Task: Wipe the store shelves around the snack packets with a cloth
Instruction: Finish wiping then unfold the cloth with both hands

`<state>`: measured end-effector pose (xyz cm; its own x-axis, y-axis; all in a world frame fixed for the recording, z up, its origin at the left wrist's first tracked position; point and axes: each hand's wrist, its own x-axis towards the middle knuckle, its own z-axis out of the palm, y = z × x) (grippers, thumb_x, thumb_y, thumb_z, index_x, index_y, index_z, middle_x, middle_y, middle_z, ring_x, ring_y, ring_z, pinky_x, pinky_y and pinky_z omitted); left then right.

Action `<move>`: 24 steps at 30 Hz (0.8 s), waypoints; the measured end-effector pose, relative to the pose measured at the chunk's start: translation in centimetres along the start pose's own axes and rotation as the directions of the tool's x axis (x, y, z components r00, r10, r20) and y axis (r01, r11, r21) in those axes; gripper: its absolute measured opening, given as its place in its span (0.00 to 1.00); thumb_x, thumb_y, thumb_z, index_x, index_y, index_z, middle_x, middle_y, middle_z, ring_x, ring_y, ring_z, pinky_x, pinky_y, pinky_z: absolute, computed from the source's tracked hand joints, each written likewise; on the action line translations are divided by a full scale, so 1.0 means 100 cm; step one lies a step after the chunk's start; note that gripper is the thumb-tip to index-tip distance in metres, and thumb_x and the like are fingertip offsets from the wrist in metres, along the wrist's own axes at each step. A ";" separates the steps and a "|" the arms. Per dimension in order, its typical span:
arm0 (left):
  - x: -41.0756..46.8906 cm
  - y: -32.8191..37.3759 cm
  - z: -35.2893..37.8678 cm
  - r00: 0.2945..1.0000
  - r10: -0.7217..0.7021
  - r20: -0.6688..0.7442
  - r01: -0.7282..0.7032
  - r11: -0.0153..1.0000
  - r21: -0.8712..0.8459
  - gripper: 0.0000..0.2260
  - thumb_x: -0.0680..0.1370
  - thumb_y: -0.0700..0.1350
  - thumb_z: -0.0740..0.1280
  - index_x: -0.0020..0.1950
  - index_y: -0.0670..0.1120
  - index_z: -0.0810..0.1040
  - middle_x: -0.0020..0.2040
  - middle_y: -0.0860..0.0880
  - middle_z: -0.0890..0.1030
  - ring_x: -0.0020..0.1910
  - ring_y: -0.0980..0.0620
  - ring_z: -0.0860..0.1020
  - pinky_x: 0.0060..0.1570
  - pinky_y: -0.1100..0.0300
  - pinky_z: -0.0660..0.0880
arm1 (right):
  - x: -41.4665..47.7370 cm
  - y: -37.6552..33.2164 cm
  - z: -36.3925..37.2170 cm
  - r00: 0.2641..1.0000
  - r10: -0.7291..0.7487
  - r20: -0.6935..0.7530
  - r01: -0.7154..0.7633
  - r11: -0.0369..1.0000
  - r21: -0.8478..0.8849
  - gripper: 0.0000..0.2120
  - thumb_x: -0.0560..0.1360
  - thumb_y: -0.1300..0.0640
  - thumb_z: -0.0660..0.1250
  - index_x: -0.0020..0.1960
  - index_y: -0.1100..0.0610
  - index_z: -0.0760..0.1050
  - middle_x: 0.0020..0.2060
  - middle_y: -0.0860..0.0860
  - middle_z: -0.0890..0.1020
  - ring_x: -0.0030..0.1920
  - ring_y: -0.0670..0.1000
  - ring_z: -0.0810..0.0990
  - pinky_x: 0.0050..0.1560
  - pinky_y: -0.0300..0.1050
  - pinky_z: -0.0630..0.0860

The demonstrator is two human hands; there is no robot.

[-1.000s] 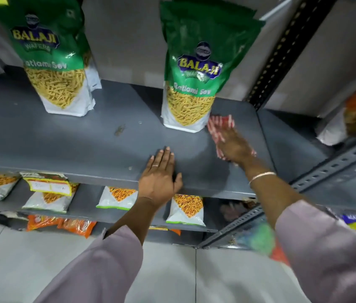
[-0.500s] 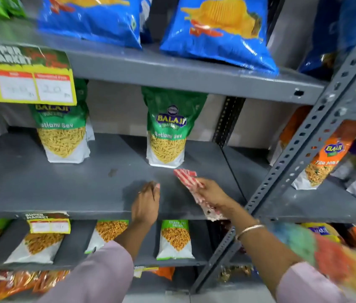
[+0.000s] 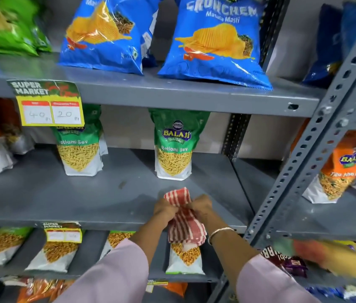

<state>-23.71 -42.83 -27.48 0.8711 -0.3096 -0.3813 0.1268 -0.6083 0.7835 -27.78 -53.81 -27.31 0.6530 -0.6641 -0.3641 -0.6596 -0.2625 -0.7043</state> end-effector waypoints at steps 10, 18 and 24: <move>-0.026 0.009 -0.063 0.981 0.148 0.123 -0.077 0.889 -0.452 0.05 0.76 0.35 0.66 0.49 0.43 0.76 0.42 0.46 0.80 0.36 0.54 0.76 0.28 0.64 0.70 | -0.040 -0.050 -0.018 0.976 -0.193 0.101 0.136 0.902 0.410 0.13 0.67 0.73 0.72 0.30 0.61 0.73 0.31 0.55 0.79 0.27 0.49 0.78 0.38 0.43 0.79; -0.046 -0.021 -0.192 0.924 0.325 0.202 -0.202 0.863 -0.464 0.05 0.75 0.35 0.67 0.49 0.42 0.78 0.44 0.44 0.81 0.40 0.49 0.79 0.42 0.58 0.75 | -0.134 -0.140 0.016 0.914 -0.321 0.247 0.220 0.906 0.363 0.05 0.71 0.69 0.70 0.46 0.64 0.77 0.40 0.56 0.82 0.38 0.51 0.81 0.43 0.42 0.80; -0.070 -0.060 -0.346 0.845 0.410 0.343 -0.315 0.901 -0.299 0.10 0.74 0.33 0.67 0.55 0.42 0.78 0.47 0.45 0.82 0.43 0.49 0.81 0.46 0.56 0.77 | -0.208 -0.236 0.098 0.878 -0.301 0.372 0.271 0.954 0.132 0.20 0.72 0.68 0.68 0.63 0.72 0.72 0.53 0.65 0.78 0.48 0.59 0.78 0.59 0.56 0.76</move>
<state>-14.15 -11.65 -12.55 0.6253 -0.7617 -0.1698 -0.0185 -0.2320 0.9725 -22.16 -26.90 -9.08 0.9103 -0.2442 -0.3344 -0.4031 -0.3380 -0.8504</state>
